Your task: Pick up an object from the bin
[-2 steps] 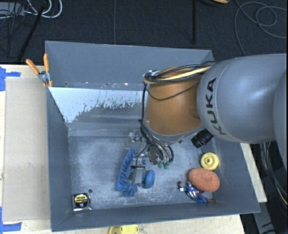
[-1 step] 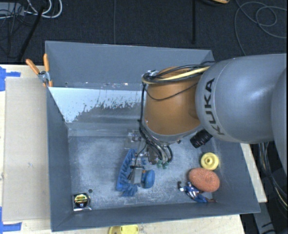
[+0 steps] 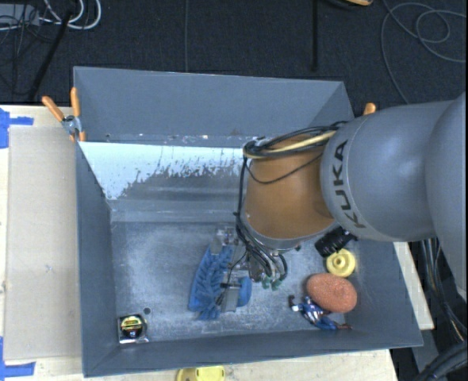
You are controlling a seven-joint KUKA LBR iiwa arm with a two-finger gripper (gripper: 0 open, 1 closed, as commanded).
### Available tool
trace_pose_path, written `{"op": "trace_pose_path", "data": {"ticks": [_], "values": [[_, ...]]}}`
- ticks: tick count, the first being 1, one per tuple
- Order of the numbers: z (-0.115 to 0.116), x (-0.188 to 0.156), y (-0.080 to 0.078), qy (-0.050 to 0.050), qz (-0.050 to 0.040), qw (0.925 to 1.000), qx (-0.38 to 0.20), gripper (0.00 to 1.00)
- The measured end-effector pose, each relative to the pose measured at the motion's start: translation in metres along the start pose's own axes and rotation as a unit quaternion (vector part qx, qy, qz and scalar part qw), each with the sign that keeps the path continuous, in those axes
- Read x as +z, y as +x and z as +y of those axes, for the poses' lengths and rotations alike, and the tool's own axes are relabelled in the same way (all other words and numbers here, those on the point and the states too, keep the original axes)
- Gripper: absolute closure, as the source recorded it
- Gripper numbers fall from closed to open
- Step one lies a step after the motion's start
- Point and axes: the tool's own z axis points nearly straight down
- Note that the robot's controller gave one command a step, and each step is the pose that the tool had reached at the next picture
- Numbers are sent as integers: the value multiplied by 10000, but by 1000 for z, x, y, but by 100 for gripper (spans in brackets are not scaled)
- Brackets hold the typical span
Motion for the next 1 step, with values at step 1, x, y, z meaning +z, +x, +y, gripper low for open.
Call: {"op": "trace_pose_path", "data": {"ticks": [1], "values": [[0,60,3,16,13,9998,203,0]]}}
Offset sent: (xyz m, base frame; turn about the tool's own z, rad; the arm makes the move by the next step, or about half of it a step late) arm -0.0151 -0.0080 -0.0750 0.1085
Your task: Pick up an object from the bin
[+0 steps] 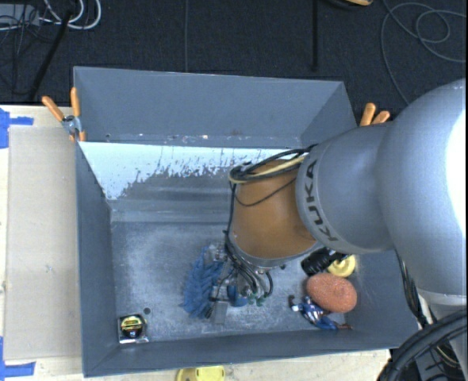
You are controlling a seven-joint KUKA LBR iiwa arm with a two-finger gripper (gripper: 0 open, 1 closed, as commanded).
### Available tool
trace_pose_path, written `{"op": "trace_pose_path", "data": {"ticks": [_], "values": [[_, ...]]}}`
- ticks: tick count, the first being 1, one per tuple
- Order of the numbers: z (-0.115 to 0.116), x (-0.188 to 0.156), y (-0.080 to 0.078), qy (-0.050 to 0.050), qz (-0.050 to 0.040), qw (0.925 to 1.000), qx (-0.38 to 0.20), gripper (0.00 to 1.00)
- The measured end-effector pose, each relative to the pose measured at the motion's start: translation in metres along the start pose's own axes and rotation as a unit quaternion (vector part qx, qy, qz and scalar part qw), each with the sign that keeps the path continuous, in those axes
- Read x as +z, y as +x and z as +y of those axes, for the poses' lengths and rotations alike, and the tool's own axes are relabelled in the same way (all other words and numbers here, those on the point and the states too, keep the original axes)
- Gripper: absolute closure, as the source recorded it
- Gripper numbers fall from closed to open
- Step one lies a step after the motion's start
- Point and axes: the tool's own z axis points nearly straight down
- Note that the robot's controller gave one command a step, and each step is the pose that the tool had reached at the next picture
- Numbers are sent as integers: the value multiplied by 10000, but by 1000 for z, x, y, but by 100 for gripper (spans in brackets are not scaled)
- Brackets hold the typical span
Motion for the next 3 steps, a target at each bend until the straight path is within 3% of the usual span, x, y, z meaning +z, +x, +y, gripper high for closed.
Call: {"op": "trace_pose_path", "data": {"ticks": [1,2,3], "values": [[2,26,4,-54,-68,9998,195,100],[-4,20,8,-27,-25,9997,256,100],[-10,-25,7,11,60,9998,207,100]]}}
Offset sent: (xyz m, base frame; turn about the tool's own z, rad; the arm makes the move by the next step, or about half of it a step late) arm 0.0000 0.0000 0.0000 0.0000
